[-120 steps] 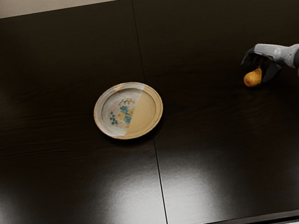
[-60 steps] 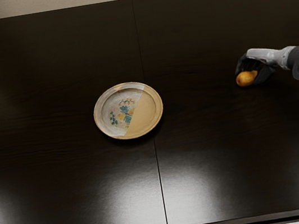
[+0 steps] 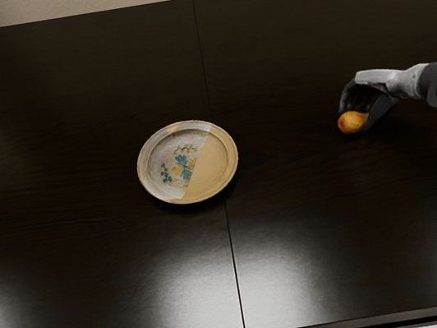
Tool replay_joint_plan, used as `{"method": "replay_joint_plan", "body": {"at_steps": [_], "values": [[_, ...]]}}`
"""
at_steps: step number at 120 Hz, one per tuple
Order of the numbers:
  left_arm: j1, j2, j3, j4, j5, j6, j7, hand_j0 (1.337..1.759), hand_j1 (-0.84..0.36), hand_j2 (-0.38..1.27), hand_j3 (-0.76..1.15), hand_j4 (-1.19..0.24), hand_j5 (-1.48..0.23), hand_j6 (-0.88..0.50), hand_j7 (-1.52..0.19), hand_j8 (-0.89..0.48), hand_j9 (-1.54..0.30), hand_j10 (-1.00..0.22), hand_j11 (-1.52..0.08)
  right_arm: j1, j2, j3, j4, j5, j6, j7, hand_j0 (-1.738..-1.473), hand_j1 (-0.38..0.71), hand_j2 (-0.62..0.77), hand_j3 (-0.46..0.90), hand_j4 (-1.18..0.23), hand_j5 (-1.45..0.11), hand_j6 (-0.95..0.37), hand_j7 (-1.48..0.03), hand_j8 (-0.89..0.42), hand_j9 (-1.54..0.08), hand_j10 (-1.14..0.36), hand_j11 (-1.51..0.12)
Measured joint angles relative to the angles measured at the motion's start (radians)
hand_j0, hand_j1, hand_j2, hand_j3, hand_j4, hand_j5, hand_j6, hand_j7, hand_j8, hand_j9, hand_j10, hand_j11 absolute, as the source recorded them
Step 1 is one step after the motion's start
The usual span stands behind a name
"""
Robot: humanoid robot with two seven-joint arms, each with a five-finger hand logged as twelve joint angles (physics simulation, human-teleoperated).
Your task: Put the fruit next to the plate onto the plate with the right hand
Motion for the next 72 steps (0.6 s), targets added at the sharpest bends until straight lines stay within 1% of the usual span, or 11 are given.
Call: {"method": "replay_joint_plan", "body": {"at_steps": [23, 72], "values": [[0.0, 0.0, 0.0, 0.0, 0.0, 0.0, 0.0, 1.658, 0.35, 0.0, 0.0, 0.0, 0.0, 0.0, 0.0, 0.0, 0.0, 0.0, 0.0, 0.014, -0.006, 0.002, 0.0, 0.037, 0.029, 0.0, -1.657, 0.31, 0.25, 0.0, -0.64, -0.87, -0.53, -0.86, -0.5, -0.87, -0.49, -0.87], [0.0, 0.0, 0.0, 0.0, 0.0, 0.0, 0.0, 1.658, 0.35, 0.0, 0.0, 0.0, 0.0, 0.0, 0.0, 0.0, 0.0, 0.0, 0.0, 0.048, -0.01, 0.012, 0.001, 0.112, 0.079, 0.0, -1.657, 0.3, 0.25, 0.0, -0.65, -0.89, -0.54, -0.86, -0.5, -0.88, -0.49, -0.88]]}}
